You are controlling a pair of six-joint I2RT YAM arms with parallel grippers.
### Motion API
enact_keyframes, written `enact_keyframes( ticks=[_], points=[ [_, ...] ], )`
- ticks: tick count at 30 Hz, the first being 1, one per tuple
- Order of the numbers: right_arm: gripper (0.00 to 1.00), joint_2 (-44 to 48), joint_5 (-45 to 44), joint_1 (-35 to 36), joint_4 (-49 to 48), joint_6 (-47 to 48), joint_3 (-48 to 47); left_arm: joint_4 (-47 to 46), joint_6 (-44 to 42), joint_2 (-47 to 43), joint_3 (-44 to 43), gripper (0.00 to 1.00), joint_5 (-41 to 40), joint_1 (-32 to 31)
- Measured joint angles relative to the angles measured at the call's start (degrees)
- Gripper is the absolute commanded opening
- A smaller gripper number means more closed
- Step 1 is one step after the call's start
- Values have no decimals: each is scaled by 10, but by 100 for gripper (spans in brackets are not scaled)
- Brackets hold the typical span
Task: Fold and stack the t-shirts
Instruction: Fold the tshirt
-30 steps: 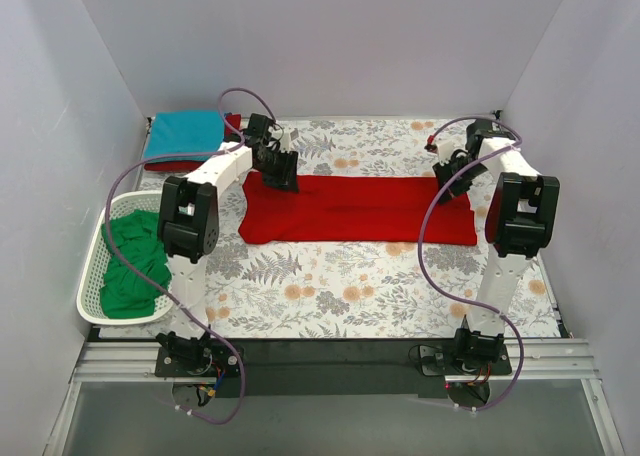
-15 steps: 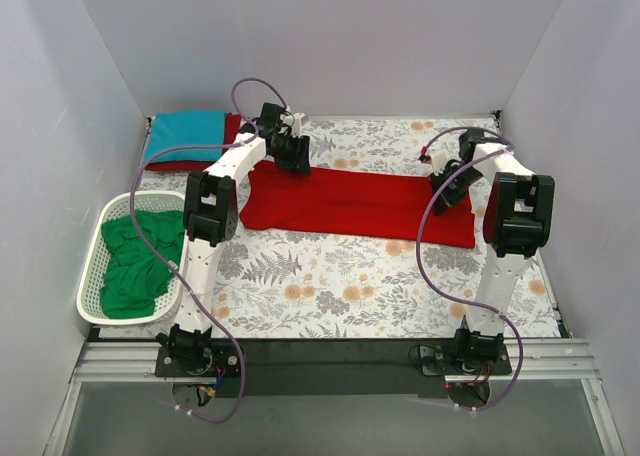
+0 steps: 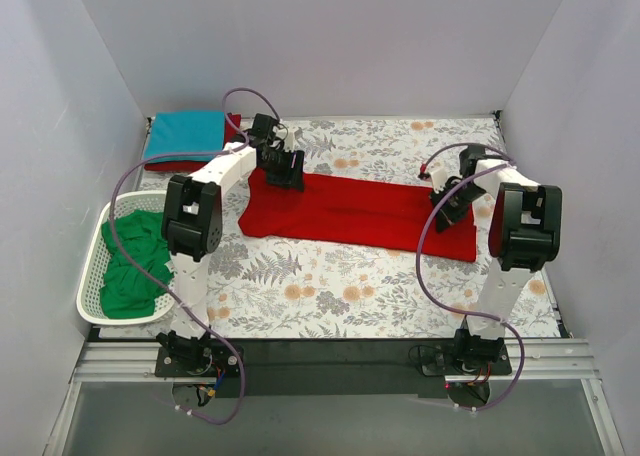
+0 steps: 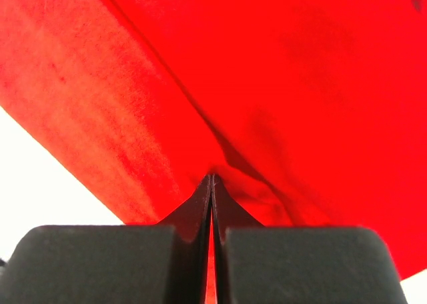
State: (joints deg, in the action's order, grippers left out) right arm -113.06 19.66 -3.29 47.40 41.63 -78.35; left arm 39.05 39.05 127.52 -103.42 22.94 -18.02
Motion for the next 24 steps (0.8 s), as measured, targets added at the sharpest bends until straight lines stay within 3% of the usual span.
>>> enact_keyframes(
  ticks=[7,12,18,24],
  points=[
    [1,83,4,4,5,9,120,7,3,-132,110,49,0,0],
    [1,114,7,9,29,22,155,22,-2,-160,145,39,0,0],
    [1,126,17,6,54,25,116,56,-1,-85,128,30,-14,-2],
    [1,125,11,-2,52,27,83,88,-1,34,-19,24,-30,0]
  ],
)
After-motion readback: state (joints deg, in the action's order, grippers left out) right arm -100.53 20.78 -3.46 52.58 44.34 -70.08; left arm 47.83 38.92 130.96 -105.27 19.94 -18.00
